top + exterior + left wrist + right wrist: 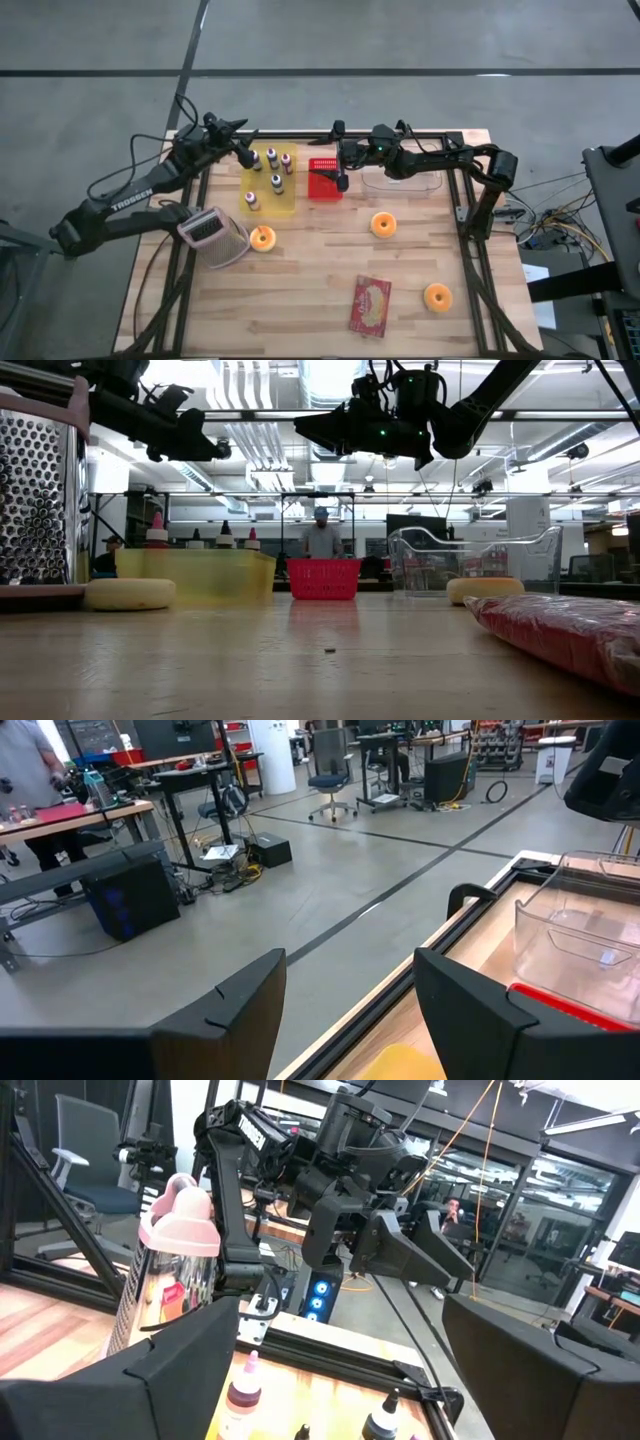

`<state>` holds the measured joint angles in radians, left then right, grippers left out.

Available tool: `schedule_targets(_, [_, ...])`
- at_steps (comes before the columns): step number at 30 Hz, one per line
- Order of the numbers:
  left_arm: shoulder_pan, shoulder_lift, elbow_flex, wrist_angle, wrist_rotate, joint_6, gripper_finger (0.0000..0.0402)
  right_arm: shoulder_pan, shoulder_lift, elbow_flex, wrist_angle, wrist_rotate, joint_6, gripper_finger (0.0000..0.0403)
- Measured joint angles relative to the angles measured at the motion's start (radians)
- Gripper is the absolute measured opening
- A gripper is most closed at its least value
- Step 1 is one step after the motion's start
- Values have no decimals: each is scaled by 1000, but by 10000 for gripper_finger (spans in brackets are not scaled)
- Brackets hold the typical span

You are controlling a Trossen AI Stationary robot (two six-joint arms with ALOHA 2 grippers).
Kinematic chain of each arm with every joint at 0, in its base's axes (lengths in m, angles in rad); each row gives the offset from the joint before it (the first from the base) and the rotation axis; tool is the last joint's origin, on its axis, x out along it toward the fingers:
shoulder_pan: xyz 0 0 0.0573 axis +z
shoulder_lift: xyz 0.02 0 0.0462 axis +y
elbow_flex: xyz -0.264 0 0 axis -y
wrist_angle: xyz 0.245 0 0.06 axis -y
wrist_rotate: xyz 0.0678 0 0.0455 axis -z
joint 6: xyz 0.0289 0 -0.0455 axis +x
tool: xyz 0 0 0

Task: Pick & Place Food Item
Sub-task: Put the red popcorn bag into the transparent bin

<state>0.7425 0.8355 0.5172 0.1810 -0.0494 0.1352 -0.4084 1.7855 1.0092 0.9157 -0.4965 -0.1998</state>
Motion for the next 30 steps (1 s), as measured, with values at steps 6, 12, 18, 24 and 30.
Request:
schedule_targets(6, [0, 0, 0, 0, 0, 1, 222, 0, 0, 0, 1, -1, 45, 342])
schedule_targets(12, [0, 0, 0, 0, 0, 1, 223, 11, 0, 0, 0, -1, 94, 349])
schedule_targets(18, [0, 0, 0, 1, 0, 1, 223, 16, 0, 0, 0, -1, 104, 345])
schedule_targets(24, [0, 0, 0, 1, 0, 1, 223, 20, 0, 0, 4, 3, 72, 336])
schedule_targets(30, [0, 0, 0, 1, 0, 0, 223, 25, -2, 1, -55, 73, 201, 327])
